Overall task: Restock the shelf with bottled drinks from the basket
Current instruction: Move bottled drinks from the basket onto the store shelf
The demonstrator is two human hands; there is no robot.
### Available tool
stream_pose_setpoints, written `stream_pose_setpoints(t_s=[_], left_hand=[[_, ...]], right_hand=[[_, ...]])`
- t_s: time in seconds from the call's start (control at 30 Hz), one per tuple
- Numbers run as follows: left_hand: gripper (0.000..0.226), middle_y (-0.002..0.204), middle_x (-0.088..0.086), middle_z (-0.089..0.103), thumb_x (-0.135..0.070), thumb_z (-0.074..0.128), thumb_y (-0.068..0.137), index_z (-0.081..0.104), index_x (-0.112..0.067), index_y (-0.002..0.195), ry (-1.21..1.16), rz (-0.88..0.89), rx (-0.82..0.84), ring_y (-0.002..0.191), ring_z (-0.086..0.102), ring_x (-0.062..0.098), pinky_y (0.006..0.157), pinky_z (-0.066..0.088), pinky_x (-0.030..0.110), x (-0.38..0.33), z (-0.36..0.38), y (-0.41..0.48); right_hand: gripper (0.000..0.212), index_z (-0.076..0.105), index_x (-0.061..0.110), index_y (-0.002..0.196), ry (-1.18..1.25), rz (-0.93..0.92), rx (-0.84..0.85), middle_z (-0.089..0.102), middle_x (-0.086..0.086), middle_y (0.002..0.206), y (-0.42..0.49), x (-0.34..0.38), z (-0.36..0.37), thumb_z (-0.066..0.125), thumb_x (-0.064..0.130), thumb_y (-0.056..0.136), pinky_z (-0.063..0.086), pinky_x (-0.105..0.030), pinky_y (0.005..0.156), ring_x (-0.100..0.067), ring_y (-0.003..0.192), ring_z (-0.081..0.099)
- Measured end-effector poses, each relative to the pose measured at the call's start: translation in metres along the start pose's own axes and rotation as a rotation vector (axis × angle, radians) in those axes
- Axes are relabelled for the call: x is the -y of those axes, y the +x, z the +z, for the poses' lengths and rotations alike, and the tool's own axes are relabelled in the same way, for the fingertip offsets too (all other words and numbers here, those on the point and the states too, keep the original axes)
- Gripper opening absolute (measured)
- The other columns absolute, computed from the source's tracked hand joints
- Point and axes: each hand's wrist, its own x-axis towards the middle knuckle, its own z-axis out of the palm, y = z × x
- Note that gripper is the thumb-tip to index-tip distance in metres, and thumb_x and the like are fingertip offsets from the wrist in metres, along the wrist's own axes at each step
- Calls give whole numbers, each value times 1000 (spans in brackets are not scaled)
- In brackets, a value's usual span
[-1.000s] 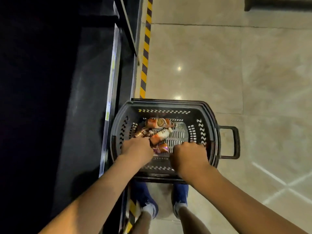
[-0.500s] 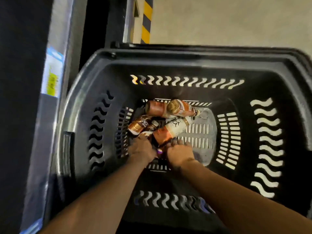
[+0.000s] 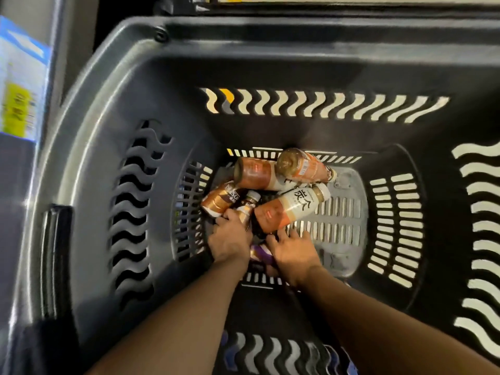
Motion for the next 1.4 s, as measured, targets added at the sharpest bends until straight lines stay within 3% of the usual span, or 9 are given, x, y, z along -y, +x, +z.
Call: stream_pose_setpoints(t_s=[0.13, 0.27, 0.37, 0.5, 0.67, 0.93, 1.13, 1.3, 1.4], left_hand=[[54, 124, 10, 52, -39, 66, 88, 41, -15, 130, -13, 30, 152, 109, 58, 26, 77, 44, 35, 7, -27, -19], [59, 119, 8, 59, -42, 69, 85, 43, -17, 131, -194, 5, 215, 103, 60, 25, 77, 45, 36, 12, -78, -57], [64, 114, 4, 63, -42, 71, 83, 43, -20, 137, -391, -23, 259, 91, 57, 21, 75, 48, 34, 8, -137, -99], [68, 128, 0, 56, -32, 71, 87, 39, -10, 143, -712, -32, 284, 108, 56, 21, 86, 43, 27, -7, -250, -175], [30, 102, -7, 60, -29, 70, 88, 51, -18, 109, -998, 2, 231, 76, 51, 0, 59, 35, 20, -12, -398, -293], [22, 88, -5, 69, -19, 74, 85, 60, -17, 103, -1259, 62, 63, 81, 65, 10, 66, 45, 20, 8, -592, -483], [17, 80, 0, 69, -9, 70, 85, 62, -11, 100, -1406, 101, -48, 59, 65, -4, 51, 46, 9, 38, -666, -610], [15, 75, -6, 72, -17, 73, 83, 64, -19, 95, -1547, 10, -253, 65, 68, 4, 57, 52, 16, 71, -692, -703], [14, 72, 4, 69, -19, 73, 83, 63, -16, 92, -1607, -80, -437, 62, 66, 12, 54, 51, 17, 97, -704, -762]], right_hand=[[61, 46, 21, 128, 169, 169, 120, 59, -6, 120, -22, -6, -12, 58, 62, 84, 49, -39, 90, -24, 107, 57], [50, 52, 26, 115, 593, 368, 119, 62, 1, 104, -73, -11, -53, 63, 60, 81, 52, -38, 88, -18, 95, 60], [34, 55, 28, 103, 1054, 545, -27, 65, 4, 93, -125, -7, -105, 63, 55, 84, 54, -31, 74, -15, 83, 63], [23, 57, 27, 83, 1375, 639, -229, 68, 5, 83, -205, 0, -203, 65, 48, 86, 51, -31, 76, -14, 77, 64], [22, 65, 24, 84, 1525, 563, -393, 73, -2, 85, -322, 15, -346, 65, 46, 85, 55, -37, 80, -19, 80, 70], [28, 66, 24, 95, 1548, 372, -505, 74, -5, 90, -526, 54, -523, 68, 49, 84, 58, -45, 83, -23, 81, 73], [24, 63, 26, 96, 1457, 97, -498, 72, -5, 89, -639, 90, -590, 75, 40, 80, 59, -38, 75, -21, 79, 71], [41, 65, 25, 91, 1379, -208, -450, 70, -6, 84, -697, 140, -632, 76, 53, 63, 55, -35, 69, -23, 77, 66], [47, 65, 29, 85, 1293, -391, -384, 68, -5, 81, -732, 178, -648, 71, 62, 52, 54, -39, 68, -20, 72, 64]])
